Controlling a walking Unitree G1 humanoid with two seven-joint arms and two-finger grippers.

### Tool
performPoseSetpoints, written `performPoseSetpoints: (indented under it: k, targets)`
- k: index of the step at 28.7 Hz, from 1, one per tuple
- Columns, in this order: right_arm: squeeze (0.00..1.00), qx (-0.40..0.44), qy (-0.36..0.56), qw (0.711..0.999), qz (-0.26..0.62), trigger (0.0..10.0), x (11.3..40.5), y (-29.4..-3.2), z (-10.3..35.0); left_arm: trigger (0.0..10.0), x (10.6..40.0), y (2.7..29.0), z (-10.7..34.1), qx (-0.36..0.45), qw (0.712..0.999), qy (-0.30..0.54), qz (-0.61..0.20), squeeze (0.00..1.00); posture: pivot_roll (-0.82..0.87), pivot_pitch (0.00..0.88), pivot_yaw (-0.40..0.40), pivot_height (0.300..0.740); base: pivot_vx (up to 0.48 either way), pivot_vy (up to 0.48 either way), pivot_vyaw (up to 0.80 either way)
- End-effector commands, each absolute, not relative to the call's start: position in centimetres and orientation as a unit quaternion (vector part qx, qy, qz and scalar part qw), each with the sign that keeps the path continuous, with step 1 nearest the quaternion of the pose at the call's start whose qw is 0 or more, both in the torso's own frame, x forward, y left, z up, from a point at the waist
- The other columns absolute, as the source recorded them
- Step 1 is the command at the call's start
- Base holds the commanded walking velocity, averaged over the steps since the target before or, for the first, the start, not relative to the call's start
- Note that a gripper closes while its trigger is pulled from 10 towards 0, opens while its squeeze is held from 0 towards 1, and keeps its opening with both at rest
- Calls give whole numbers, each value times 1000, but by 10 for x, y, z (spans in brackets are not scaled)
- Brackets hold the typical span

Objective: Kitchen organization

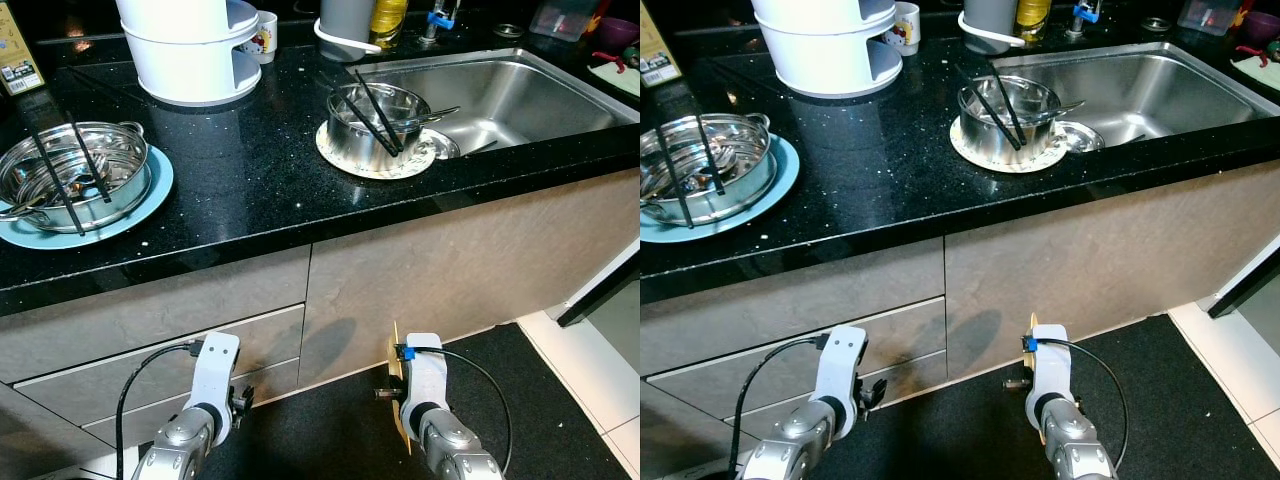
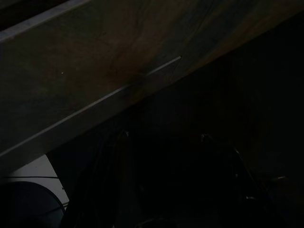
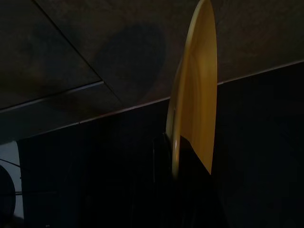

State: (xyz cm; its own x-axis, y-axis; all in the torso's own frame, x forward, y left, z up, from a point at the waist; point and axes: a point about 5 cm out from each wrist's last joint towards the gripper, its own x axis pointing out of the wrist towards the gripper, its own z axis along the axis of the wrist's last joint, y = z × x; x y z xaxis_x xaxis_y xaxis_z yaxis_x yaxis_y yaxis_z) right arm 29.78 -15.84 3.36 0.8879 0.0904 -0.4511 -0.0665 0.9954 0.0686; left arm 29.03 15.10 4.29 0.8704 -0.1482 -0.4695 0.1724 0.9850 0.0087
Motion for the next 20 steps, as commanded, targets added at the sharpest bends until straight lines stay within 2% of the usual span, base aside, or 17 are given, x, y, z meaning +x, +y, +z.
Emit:
performPoseSetpoints:
  k: [1,20]
  targets:
    - [0,32,247,968,36,10000,292,-161,27,10000,284,153,36,33,963,253,-84,0,-88,278,-38,740,0,0,0]
    - [0,35,247,968,35,10000,292,-160,28,10000,285,152,36,42,964,248,-87,0,-87,290,-37,740,0,0,0]
